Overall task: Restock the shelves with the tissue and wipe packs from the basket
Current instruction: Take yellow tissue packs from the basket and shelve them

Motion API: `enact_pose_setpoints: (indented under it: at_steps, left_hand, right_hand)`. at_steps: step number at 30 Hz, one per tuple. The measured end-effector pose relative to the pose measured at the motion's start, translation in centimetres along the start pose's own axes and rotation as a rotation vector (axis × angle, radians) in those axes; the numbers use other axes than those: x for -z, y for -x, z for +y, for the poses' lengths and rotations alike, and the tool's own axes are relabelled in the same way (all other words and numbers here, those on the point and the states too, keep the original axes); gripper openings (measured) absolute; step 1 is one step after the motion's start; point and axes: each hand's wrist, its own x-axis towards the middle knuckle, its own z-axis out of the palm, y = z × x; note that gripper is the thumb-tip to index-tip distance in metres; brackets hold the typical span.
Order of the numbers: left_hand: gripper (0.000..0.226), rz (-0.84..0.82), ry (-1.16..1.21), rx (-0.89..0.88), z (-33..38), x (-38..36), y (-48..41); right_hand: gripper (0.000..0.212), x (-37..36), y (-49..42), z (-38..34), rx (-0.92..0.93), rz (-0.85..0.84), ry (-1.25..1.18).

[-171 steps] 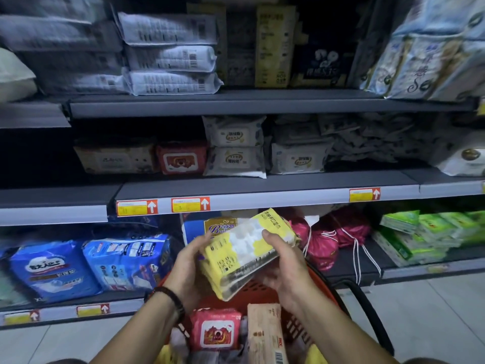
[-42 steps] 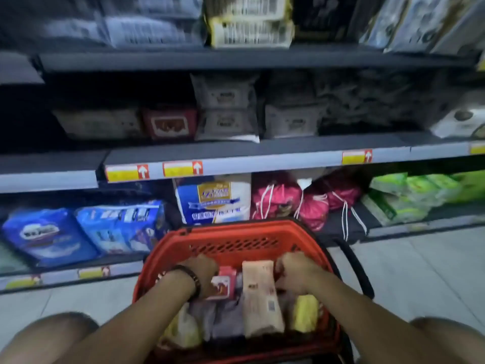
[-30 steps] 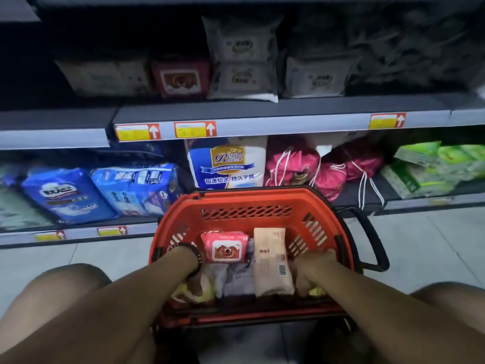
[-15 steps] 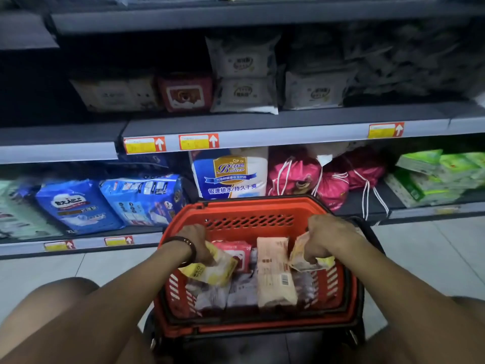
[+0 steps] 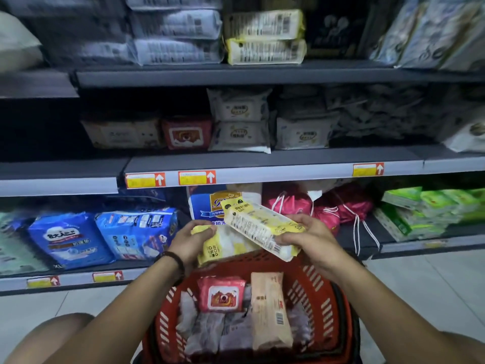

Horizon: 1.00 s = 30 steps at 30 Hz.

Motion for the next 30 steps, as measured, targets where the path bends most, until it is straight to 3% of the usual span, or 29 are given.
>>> enact_pose_setpoints:
  at_steps: [4, 9, 11, 13, 16, 19, 22, 26, 30]
  left_hand:
    - [0.007, -0.067, 0.292, 0.043, 1.2, -1.2, 1.0]
    - [0.018, -0.093, 0.414, -0.026, 1.9, -1.7, 1.1]
    - [0.031, -0.233, 0.451, -0.027, 2.1, -1.9, 1.2]
    - [0.058, -0.378, 0.418, -0.007, 2.1, -2.3, 1.6]
    - [0.066, -0.501, 0.36, -0.008, 1.8, -3.5, 2.5]
    - [0.047, -0.484, 0.489, 0.055, 2.1, -4.4, 2.6]
    - [0.052, -0.385, 0.533, 0.003, 2.5, -4.8, 1.9]
    - [0.041, -0.182, 0.536, -0.098, 2.6, -5.6, 1.4]
    - [0.043, -0.101, 0.557, -0.138, 3.3, -6.0, 1.1]
  right_hand:
    - [0.073, -0.8, -0.7, 0.2, 0.004, 0.004, -0.132]
    - [0.043, -1.7, -1.3, 0.0, -0.075, 0.097, -0.47]
    - [0.04, -2.2, -1.1, -0.5, -0.122, 0.075, -0.59]
    - [0.048, -2.9, -0.8, -0.8, -0.13, 0.053, -0.659]
    - [0.054, -4.0, -0.6, -1.2, -0.126, -0.001, -0.729]
    - [0.058, -4.5, -0.7, -1.5, -0.143, -0.031, -0.743]
    - [0.058, -4.7, -0.9, -1.9, -0.102, 0.016, -0.697]
    - [0.035, -4.6, -1.2, -2.4, 0.013, 0.158, -0.601]
    - [0.034, -4.8, -0.8, -2.7, 0.035, 0.202, -0.58]
